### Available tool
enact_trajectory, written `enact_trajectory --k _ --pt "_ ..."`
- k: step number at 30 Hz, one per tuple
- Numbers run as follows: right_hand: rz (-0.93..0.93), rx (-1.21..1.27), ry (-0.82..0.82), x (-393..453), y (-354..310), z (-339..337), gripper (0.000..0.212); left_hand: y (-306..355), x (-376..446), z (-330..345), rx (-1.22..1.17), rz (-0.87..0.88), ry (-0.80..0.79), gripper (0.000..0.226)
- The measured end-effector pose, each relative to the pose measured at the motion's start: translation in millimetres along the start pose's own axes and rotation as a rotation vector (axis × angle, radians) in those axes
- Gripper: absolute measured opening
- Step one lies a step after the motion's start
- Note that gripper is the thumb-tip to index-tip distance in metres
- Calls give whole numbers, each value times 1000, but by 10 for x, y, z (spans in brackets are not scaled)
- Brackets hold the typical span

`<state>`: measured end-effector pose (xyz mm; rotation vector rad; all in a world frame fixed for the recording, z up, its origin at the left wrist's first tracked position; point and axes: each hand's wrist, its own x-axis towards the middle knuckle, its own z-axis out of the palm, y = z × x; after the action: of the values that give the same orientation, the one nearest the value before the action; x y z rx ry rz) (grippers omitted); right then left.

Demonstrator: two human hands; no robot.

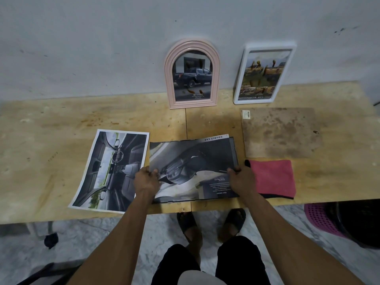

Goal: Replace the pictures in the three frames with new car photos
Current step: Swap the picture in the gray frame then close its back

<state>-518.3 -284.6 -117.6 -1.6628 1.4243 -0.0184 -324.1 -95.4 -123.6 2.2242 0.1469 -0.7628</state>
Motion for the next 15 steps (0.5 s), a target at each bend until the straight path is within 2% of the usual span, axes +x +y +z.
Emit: enact_trajectory --k 3,8,10,12,15 --pt "-15 -19 65 -16 -2 -23 22 -16 -20 -39 13 39 4 27" --pt "-51 -28 119 -58 -25 -104 53 11 -68 -131 -9 85 29 35" --pt "-52 10 116 -111 -65 -168 57 -13 -92 -167 -73 105 31 37" --pt "22 234 88 -142 -111 -229 54 -55 -109 -227 -184 137 71 42" --pt "174 805 -85 -218 -272 -256 38 -5 -259 -313 -348 144 206 35"
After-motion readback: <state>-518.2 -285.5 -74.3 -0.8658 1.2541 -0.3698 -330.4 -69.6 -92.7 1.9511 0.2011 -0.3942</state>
